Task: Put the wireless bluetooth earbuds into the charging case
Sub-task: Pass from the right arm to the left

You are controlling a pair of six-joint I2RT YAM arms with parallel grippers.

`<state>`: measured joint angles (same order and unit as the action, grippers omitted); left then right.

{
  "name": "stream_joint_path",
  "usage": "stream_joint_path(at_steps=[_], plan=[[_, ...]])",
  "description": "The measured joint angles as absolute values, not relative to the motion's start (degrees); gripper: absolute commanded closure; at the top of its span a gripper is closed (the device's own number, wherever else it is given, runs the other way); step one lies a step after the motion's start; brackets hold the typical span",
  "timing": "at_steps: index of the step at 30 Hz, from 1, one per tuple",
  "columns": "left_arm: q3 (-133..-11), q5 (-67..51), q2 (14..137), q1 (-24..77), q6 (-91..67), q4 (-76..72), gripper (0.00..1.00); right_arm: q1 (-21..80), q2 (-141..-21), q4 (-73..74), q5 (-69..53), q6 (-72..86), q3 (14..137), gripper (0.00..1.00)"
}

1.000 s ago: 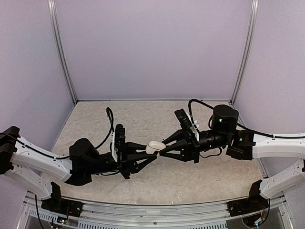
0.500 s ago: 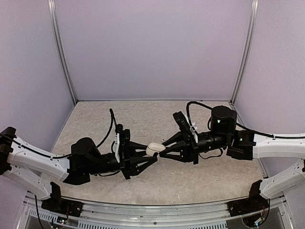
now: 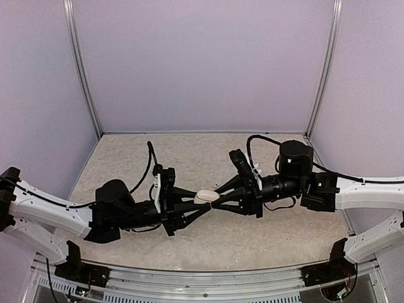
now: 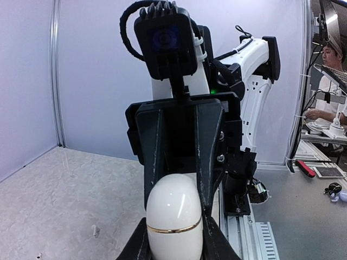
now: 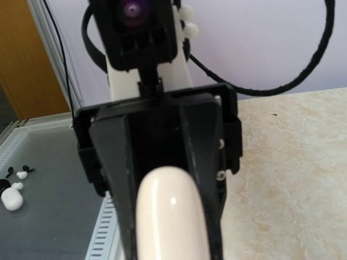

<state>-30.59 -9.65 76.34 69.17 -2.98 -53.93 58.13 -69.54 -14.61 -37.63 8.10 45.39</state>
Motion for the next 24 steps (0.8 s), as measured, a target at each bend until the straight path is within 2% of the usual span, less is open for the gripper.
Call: stream_joint_path(at_steps=[4,13,15,19,22,24], plan=[[-30.68,-9.65,76.34,69.21,-2.94,-53.93,0.63,58.13,-69.41,-14.44,-37.47,7.77,45.39,0.84],[-30.70,-9.21,76.42,69.19,-2.79,-53.82,0.63,58.13,-69.06,-14.39,-37.19,7.77,45.39,0.84],[-30.70,-9.17,76.51,69.12,-2.79,-53.82,0.67,58.13,-69.06,-14.37,-37.19,7.77,45.39,0.84],[-30.70,-9.37,76.55,69.10,-3.14,-53.82,0.83,58.13,-69.04,-14.41,-36.91,7.57,45.39,0.82],[-30.70,-9.69,76.55,69.08,-3.60,-53.95,0.88,58.13,-68.88,-14.41,-37.08,7.20,45.39,0.73],[-30.70,-9.85,76.55,69.08,-3.60,-54.02,0.90,58.13,-68.86,-14.44,-37.04,7.07,45.39,0.62]])
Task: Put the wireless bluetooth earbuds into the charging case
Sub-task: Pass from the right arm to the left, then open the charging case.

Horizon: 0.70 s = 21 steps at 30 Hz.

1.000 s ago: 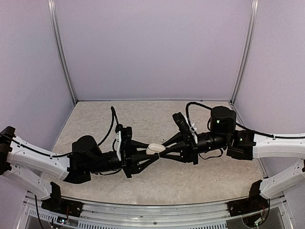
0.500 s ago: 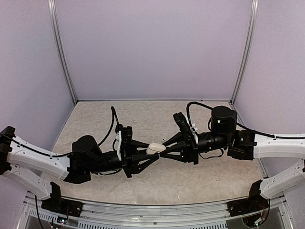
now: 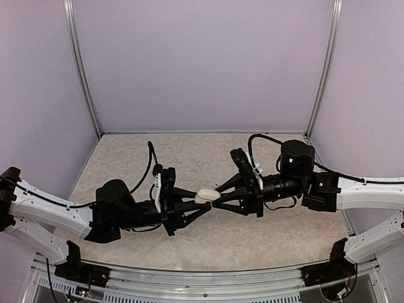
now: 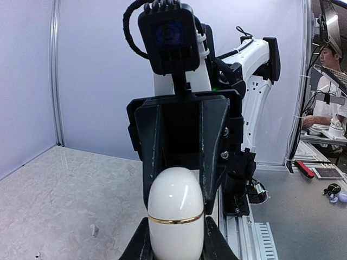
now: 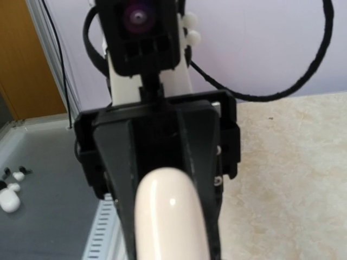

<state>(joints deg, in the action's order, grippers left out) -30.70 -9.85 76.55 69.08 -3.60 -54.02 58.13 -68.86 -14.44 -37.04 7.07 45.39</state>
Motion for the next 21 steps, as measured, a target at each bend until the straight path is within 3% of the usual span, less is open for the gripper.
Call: stream_joint_path(at_steps=[3,21], plan=[[-30.68,-9.89,76.55,69.10,-2.90,-53.95,0.92,58.13,-68.77,-14.66,-36.82,7.64,45.39,0.55],[-29.63,-12.86,76.55,69.78,0.95,-54.39,0.96,58.39,-65.84,-15.79,-30.96,8.71,45.39,0.60]])
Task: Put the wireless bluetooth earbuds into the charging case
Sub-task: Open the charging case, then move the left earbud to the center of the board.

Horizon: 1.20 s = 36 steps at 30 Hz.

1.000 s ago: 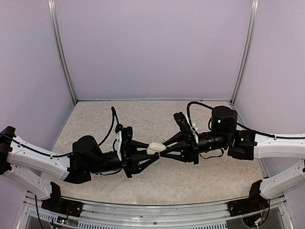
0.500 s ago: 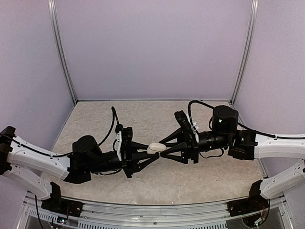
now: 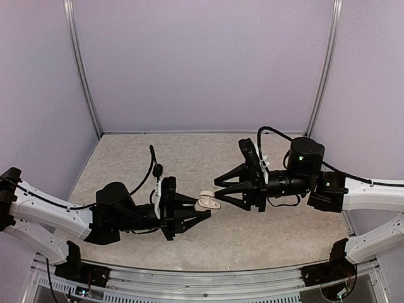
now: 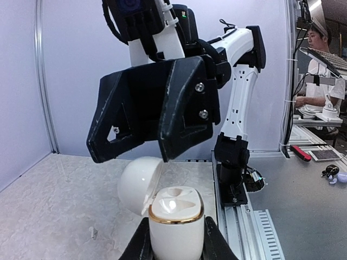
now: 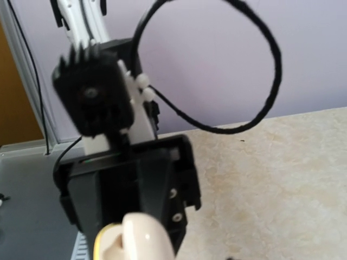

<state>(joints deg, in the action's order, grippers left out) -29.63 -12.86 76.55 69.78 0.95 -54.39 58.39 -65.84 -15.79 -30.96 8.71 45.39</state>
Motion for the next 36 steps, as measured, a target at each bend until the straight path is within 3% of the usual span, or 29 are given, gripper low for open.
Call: stream_joint_path(at_steps=[9,14,17,26,36], plan=[[-29.39,-14.13,76.47,69.91,2.00,-54.41,0.96,58.37,-65.67,-15.70,-28.80,8.64,45.39,0.58],[-27.66,-14.13,75.79,69.87,1.93,-55.07,0.96,57.87,-65.47,-15.55,-28.69,8.64,45.39,0.42],[-25.82,-14.15,75.20,69.28,1.26,-56.01,0.96,56.73,-64.36,-14.85,-28.67,8.40,45.39,0.38],[-20.38,-13.93,71.26,64.99,-2.81,-58.96,0.96,47.94,-62.00,-12.21,-27.18,8.43,45.39,0.38],[-17.80,-12.93,67.75,62.54,-4.89,-60.31,0.96,39.97,-74.46,-1.43,-21.63,7.14,46.13,0.39]])
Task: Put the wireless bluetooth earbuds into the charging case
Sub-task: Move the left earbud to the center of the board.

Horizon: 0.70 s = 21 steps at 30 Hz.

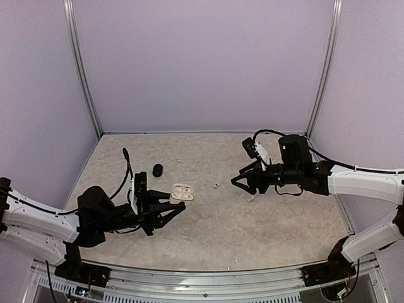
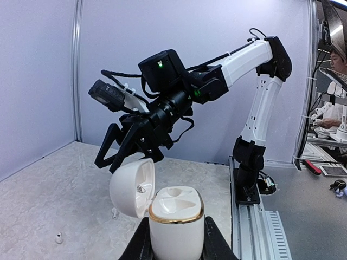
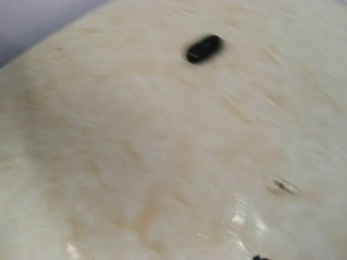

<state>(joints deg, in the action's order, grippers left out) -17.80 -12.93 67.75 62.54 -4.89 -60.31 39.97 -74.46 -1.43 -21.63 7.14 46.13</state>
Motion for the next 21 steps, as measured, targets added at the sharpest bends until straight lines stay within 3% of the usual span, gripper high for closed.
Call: stream_joint_path(at_steps=[8,21], plan=[[-17.30,-12.62,68.01,62.30,-5.63,-61.54,0.96,33.30,-84.64,-3.01,-24.23,8.45,47.11,0.41],[-17.30,-12.14,68.18,62.04,-5.76,-62.06,0.96,33.32,-108.77,4.86,-27.00,-6.44,70.74,0.39]])
